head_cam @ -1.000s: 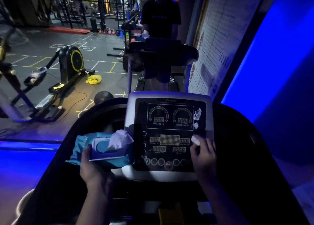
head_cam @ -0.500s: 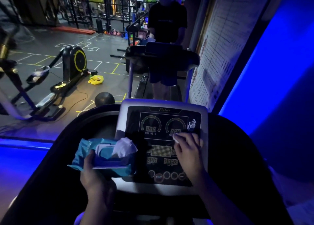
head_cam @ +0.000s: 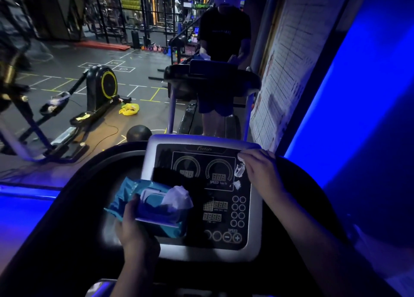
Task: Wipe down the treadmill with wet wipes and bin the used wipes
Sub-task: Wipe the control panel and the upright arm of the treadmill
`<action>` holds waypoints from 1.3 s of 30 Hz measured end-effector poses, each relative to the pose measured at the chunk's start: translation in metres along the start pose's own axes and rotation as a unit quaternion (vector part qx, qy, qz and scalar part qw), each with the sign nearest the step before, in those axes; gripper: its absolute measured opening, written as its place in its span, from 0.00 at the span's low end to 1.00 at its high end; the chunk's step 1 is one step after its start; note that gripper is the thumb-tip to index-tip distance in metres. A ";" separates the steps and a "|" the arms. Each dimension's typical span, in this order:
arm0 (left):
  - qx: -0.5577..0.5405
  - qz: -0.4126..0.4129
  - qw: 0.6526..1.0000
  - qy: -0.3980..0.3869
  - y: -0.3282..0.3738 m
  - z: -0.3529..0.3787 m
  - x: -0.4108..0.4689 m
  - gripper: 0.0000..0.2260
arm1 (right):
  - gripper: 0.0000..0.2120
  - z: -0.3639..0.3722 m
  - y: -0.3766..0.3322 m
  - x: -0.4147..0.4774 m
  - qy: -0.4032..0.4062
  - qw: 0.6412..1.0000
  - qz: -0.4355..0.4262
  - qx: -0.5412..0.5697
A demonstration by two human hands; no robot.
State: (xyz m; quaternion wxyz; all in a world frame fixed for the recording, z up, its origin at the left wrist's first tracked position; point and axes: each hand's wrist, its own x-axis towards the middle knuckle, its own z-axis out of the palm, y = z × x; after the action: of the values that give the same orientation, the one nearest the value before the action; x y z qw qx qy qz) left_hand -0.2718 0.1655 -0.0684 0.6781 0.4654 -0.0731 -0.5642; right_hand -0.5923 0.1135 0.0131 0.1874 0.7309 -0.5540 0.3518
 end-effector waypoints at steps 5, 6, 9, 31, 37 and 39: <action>-0.013 -0.019 1.000 0.022 -0.003 -0.001 0.001 0.42 | 0.16 -0.009 -0.002 -0.017 -0.049 0.997 -0.009 0.056; -0.017 -0.014 0.999 0.024 -0.003 0.002 -0.002 0.40 | 0.15 -0.011 -0.003 -0.018 -0.059 0.996 -0.010 0.061; -0.030 -0.010 0.999 0.034 -0.006 0.008 -0.010 0.40 | 0.15 -0.012 -0.001 -0.021 -0.107 0.990 -0.040 0.081; -0.041 0.021 0.997 0.059 -0.002 -0.003 -0.022 0.36 | 0.13 -0.005 -0.019 -0.050 -0.025 0.978 0.075 0.192; -0.032 0.013 0.999 0.028 -0.003 -0.002 -0.022 0.36 | 0.17 -0.015 -0.003 -0.003 0.005 0.972 0.133 0.193; -0.029 0.017 0.999 0.032 -0.003 0.002 -0.024 0.33 | 0.20 -0.002 -0.006 -0.007 -0.022 0.986 0.077 0.146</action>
State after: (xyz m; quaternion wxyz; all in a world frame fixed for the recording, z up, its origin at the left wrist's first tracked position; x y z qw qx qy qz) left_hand -0.2833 0.1848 -0.0592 0.7025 0.4622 -0.0426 -0.5395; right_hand -0.5881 0.1211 0.0099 0.0384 0.7131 -0.5552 0.4263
